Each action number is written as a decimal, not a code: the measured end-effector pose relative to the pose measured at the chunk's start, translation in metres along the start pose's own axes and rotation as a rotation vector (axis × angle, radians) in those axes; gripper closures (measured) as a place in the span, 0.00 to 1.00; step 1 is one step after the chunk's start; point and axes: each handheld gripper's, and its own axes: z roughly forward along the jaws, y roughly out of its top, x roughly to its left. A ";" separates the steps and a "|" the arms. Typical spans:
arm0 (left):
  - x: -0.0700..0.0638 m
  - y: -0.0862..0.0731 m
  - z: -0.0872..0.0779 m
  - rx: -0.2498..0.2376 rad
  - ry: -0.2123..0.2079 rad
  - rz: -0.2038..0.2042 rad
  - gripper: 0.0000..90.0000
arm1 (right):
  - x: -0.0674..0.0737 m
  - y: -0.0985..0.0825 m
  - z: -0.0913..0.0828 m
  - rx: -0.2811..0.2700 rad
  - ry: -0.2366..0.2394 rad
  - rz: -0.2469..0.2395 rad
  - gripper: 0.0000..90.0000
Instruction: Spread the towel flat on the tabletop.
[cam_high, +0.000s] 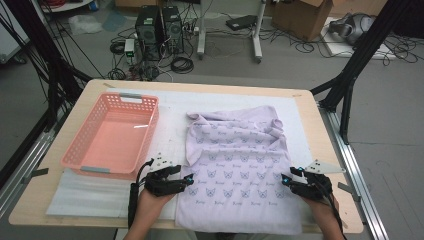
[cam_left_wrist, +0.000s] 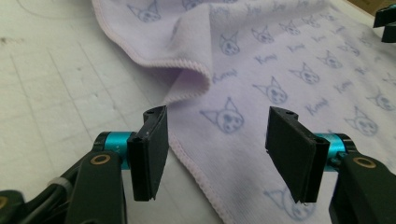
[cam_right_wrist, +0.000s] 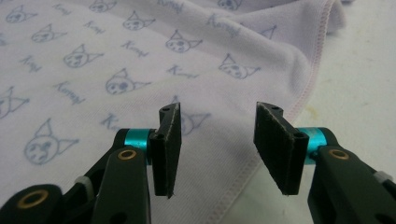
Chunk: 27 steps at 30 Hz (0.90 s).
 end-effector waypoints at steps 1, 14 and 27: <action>-0.001 -0.001 -0.001 0.005 -0.002 0.000 0.44 | 0.001 -0.001 -0.001 0.004 0.000 -0.002 0.56; -0.019 -0.009 -0.001 0.078 0.004 0.086 0.64 | 0.009 -0.017 -0.015 0.049 -0.033 0.010 0.63; -0.017 -0.021 -0.022 0.067 -0.039 0.025 0.96 | 0.013 -0.022 -0.027 0.063 0.043 0.068 0.96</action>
